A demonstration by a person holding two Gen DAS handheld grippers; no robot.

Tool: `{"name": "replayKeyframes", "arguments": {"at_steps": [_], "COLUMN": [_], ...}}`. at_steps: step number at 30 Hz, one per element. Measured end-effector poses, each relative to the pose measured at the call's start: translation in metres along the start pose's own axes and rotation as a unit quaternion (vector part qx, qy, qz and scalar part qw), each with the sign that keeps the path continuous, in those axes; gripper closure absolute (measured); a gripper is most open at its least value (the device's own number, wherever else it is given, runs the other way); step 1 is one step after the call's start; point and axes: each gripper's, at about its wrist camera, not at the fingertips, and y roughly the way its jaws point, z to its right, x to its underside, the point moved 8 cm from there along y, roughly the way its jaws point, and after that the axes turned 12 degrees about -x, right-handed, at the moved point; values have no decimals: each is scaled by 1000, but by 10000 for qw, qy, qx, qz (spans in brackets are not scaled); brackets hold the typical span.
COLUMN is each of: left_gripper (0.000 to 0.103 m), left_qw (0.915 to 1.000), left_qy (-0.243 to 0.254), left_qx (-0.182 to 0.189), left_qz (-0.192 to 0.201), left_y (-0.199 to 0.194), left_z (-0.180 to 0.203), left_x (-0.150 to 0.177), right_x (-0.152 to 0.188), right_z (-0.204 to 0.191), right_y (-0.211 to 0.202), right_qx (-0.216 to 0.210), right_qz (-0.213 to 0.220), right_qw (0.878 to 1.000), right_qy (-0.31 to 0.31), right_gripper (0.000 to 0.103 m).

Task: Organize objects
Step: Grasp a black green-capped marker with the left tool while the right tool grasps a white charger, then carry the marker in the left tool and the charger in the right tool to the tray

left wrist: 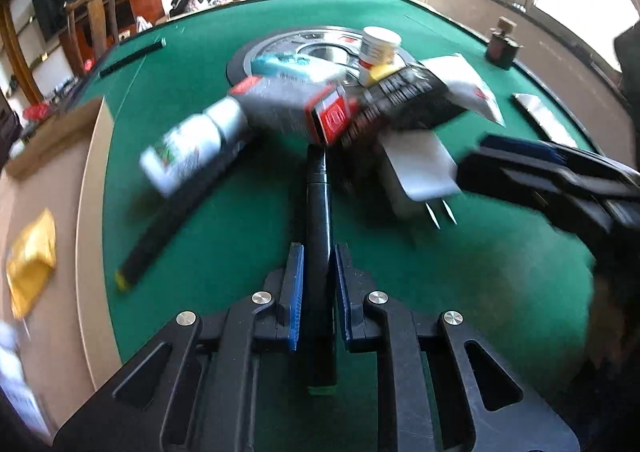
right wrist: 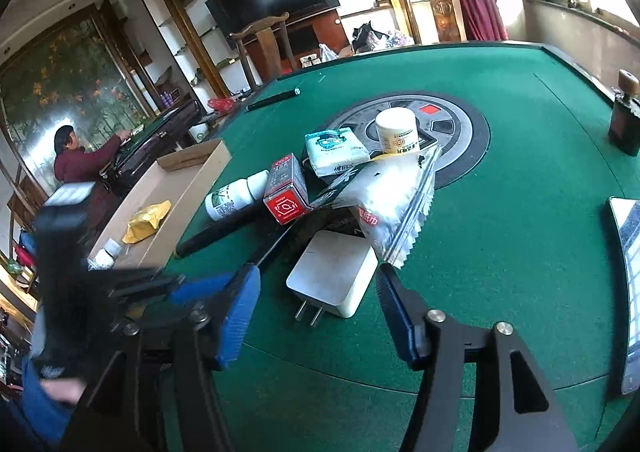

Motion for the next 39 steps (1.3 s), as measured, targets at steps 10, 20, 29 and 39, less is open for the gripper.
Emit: {"name": "replayKeyframes", "arguments": {"at_steps": [10, 20, 29, 39], "left_gripper": [86, 89, 89, 89], "left_qw": [9991, 9984, 9959, 9941], "left_qy": [-250, -379, -871, -1032], "left_qx": [-338, -420, 188, 106], "left_qz": [-25, 91, 130, 304], "left_y": [4, 13, -9, -27], "left_z": [-13, -17, -22, -31], "left_x": [-2, -13, 4, 3], "right_x": [0, 8, 6, 9], "right_z": [3, 21, -3, -23], "right_y": [44, 34, 26, 24], "right_qx": [1055, 1064, -165, -557], "right_qz": [-806, -783, -703, -651], "right_qw": [9906, 9899, 9969, 9955], "right_qy": [-343, -518, -318, -403], "right_gripper": [40, 59, 59, 59]}}
